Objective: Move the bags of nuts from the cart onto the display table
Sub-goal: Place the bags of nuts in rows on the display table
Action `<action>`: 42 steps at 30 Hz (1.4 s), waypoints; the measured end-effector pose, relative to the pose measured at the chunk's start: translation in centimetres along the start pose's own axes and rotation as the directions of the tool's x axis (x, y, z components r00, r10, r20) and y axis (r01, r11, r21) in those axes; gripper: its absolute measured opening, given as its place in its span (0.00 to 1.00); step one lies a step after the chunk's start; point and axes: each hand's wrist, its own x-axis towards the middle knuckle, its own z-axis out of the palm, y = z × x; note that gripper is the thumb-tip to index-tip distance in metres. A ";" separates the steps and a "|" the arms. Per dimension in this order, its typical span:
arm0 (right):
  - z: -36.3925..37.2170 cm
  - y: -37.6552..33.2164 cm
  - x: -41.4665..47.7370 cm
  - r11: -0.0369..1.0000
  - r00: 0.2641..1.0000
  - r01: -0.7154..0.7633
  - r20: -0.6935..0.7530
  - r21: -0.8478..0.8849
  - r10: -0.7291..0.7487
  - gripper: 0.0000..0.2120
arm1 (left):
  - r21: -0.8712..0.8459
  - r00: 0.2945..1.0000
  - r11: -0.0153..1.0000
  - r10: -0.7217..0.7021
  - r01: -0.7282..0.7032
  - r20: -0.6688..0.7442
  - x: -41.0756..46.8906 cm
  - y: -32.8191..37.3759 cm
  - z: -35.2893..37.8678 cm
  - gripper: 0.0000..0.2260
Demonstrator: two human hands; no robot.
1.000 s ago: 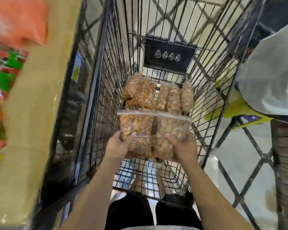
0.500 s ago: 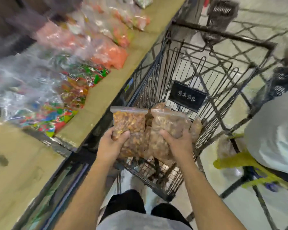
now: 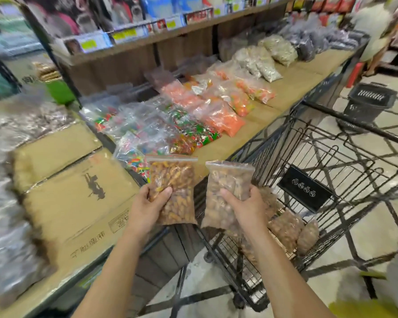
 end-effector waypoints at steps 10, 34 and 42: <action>10.2 -3.7 -5.7 0.989 0.977 0.140 0.168 -0.046 -0.130 0.25 | -0.173 0.980 0.984 0.017 -0.052 -0.197 -3.8 -0.2 -12.8 0.13; 28.9 -8.5 -7.4 0.970 0.843 0.242 0.496 -0.003 -0.209 0.51 | -0.209 0.892 0.974 -0.015 -0.089 -0.451 -4.1 -1.3 -29.7 0.14; 34.4 -11.1 0.2 0.963 0.811 0.262 0.555 -0.062 -0.185 0.48 | -0.186 0.843 0.980 -0.040 -0.072 -0.536 3.3 -0.3 -30.0 0.19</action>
